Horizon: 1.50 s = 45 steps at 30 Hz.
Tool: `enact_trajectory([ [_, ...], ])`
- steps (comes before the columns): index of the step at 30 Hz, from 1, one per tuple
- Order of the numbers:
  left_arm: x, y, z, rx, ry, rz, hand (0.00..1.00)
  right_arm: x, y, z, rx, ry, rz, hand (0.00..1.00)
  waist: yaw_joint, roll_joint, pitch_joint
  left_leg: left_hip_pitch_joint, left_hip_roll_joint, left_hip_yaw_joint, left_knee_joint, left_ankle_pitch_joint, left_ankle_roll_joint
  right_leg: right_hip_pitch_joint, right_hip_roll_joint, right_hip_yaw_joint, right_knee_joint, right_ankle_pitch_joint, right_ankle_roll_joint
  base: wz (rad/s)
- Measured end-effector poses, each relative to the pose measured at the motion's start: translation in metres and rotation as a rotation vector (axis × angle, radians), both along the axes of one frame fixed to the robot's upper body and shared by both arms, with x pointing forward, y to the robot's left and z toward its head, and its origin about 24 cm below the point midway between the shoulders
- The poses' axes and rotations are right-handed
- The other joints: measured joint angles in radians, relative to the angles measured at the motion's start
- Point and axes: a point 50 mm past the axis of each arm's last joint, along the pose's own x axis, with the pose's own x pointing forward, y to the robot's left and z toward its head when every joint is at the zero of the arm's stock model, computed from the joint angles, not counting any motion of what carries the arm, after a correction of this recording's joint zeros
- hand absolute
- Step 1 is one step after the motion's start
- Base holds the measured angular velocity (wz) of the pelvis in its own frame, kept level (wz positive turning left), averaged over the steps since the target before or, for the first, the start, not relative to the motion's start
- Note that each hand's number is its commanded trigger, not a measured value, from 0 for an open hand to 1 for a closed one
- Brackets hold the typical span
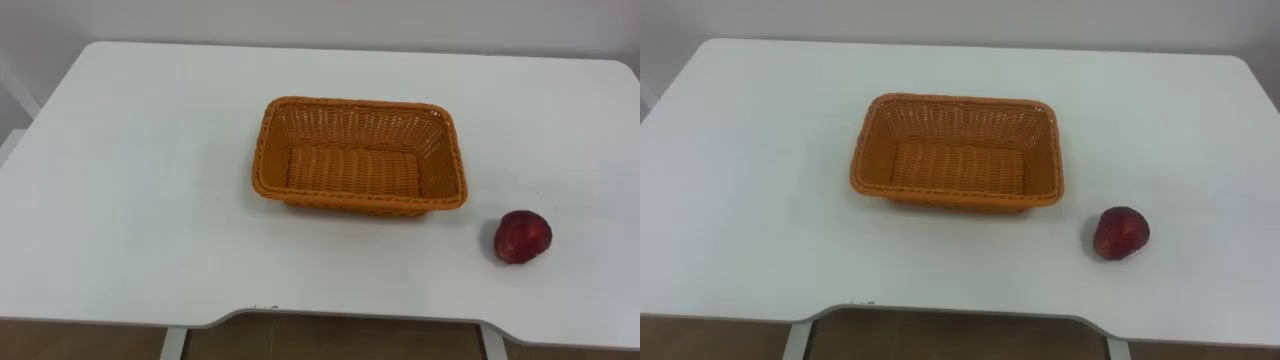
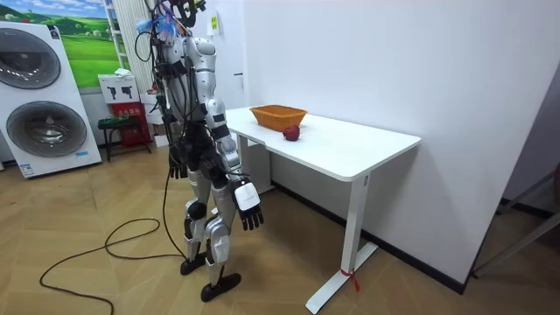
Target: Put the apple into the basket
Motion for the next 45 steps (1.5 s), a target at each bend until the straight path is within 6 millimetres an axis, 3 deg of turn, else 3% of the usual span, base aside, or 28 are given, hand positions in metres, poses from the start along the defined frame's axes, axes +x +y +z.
enact_trajectory([
  [7,-0.002,0.0,0.0,0.001,0.004,0.006,0.0,0.003,0.0,0.0,0.0,-0.022,-0.065,0.0,-0.002,-0.001,0.0035,0.002,0.001,0.001,0.002,0.0,0.0,0.002,0.001,0.003,0.003,0.0,0.0,0.0],
  [12,-0.002,0.002,0.0,0.004,-0.02,0.043,0.0,-0.001,-0.006,0.002,-0.019,-0.087,-0.37,0.0,-0.008,-0.003,0.0013,0.002,0.0,0.0,0.002,0.0,0.0,0.003,0.001,0.003,0.003,0.0,0.0,0.0],
  [15,-0.006,0.005,0.002,0.016,-0.045,0.087,0.0,0.002,-0.017,0.006,-0.058,-0.177,-0.635,0.0,-0.032,-0.003,0.001,0.001,0.001,0.002,0.004,0.0,0.0,0.001,0.0,0.002,0.004,0.0,0.0,-0.01],
  [17,-0.009,0.01,0.003,0.042,-0.068,0.158,0.0,0.012,-0.032,0.015,-0.103,-0.313,-0.905,0.0,-0.049,-0.001,0.0007,0.002,0.0,0.008,0.004,0.0,0.0,-0.003,0.001,0.01,0.009,0.0,0.0,-0.09],
  [20,-0.007,0.016,0.005,0.076,-0.101,0.163,0.0,0.029,-0.054,0.032,-0.198,-0.464,-1.104,0.0,-0.08,-0.002,0.0004,0.001,-0.001,0.014,0.005,0.0,0.001,-0.009,0.0,0.019,0.017,-0.003,0.003,-0.07],
  [26,-0.005,0.021,0.007,0.102,-0.137,0.15,0.0,0.047,-0.09,0.069,-0.422,-0.641,-1.325,0.0,-0.097,-0.006,-0.0029,0.0,-0.002,0.016,0.004,0.0,0.002,-0.011,0.0,0.025,0.015,-0.004,0.004,-0.01],
  [29,-0.004,0.02,0.007,0.1,-0.139,0.147,0.0,0.064,-0.101,0.094,-0.51,-0.731,-1.352,0.0,-0.093,-0.008,-0.007,-0.02,-0.001,0.019,0.009,0.0,0.002,-0.038,0.001,0.028,0.027,-0.004,0.004,-0.03],
  [34,-0.004,0.02,0.007,0.098,-0.14,0.139,0.0,0.086,-0.112,0.136,-0.638,-0.925,-1.343,0.0,-0.084,-0.011,-0.0062,-0.029,-0.002,0.018,0.009,0.001,0.002,-0.046,0.0,0.027,0.031,-0.004,0.004,0.0],
  [38,-0.004,0.019,0.007,0.094,-0.134,0.101,0.0,0.107,-0.109,0.178,-0.867,-1.112,-1.121,0.0,-0.073,-0.005,-0.0054,-0.04,-0.001,0.017,0.011,0.003,0.002,-0.061,0.0,0.025,0.033,-0.003,0.003,0.0],
  [41,0.002,0.014,0.005,0.077,-0.139,0.046,0.0,0.122,-0.098,0.193,-0.97,-1.189,-0.927,0.0,-0.063,-0.004,-0.0045,-0.039,-0.001,0.018,0.011,0.003,0.002,-0.062,0.0,0.026,0.035,-0.003,0.003,0.0],
  [45,0.009,0.013,0.006,0.072,-0.164,0.037,0.0,0.139,-0.084,0.21,-0.97,-1.302,-0.767,0.0,-0.039,-0.005,-0.0043,-0.04,0.001,0.029,0.011,0.003,0.002,-0.075,0.001,0.035,0.047,-0.003,0.003,-0.09],
])
